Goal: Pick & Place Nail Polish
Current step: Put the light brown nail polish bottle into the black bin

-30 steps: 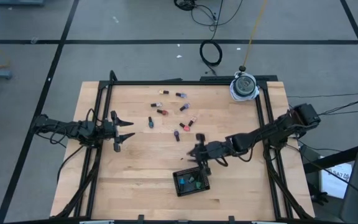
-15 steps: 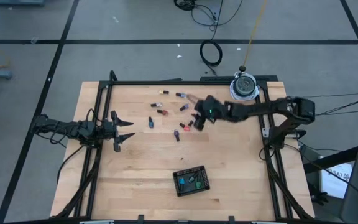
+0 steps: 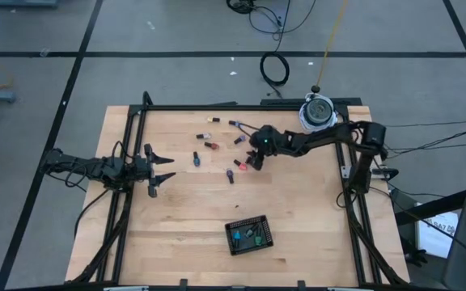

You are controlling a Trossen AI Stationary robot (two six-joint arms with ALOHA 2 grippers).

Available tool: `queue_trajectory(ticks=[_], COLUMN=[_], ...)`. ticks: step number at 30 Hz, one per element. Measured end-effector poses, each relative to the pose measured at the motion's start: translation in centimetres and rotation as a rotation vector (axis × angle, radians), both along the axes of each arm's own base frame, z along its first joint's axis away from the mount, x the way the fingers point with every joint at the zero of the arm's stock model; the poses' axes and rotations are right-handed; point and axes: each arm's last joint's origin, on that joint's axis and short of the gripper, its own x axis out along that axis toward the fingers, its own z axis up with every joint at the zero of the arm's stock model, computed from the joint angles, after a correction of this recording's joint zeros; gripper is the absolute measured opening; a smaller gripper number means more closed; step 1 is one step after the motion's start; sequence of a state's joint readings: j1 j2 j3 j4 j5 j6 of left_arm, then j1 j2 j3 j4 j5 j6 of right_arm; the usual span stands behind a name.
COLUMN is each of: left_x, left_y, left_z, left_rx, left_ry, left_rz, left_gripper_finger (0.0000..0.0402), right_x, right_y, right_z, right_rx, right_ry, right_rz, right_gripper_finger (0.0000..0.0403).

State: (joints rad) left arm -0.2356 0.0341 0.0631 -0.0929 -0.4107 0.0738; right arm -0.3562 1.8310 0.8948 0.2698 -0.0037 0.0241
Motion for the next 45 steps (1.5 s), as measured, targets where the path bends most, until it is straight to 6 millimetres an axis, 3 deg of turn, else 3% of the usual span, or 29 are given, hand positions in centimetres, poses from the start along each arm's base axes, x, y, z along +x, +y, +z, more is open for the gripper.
queue_trajectory(ticks=[5, 14, 20, 28, 45], left_x=[0.0, 0.0, 0.0, 0.0, 0.0], left_y=[0.0, 0.0, 0.0, 0.0, 0.0], left_z=[0.0, 0.0, 0.0, 0.0, 0.0], left_rx=[0.0, 0.0, 0.0, 0.0, 0.0], left_ry=[0.0, 0.0, 0.0, 0.0, 0.0], left_rz=[0.0, 0.0, 0.0, 0.0, 0.0], left_gripper_finger=[0.0214, 0.0214, 0.0214, 0.0214, 0.0214], right_x=[-0.2, -1.9, -2.0, -1.9, -1.2], right_y=[0.5, 1.2, 2.4, 2.9, 2.8], right_z=[0.0, 2.2, 3.5, 3.3, 0.3], right_rx=[0.006, 0.053, -0.01, -0.114, -0.004], right_ry=[0.04, 0.121, 0.129, 0.172, 0.216], right_rz=[0.014, 0.005, 0.103, 0.235, 0.065], right_gripper_finger=[0.0182, 0.0168, 0.0164, 0.0162, 0.0209])
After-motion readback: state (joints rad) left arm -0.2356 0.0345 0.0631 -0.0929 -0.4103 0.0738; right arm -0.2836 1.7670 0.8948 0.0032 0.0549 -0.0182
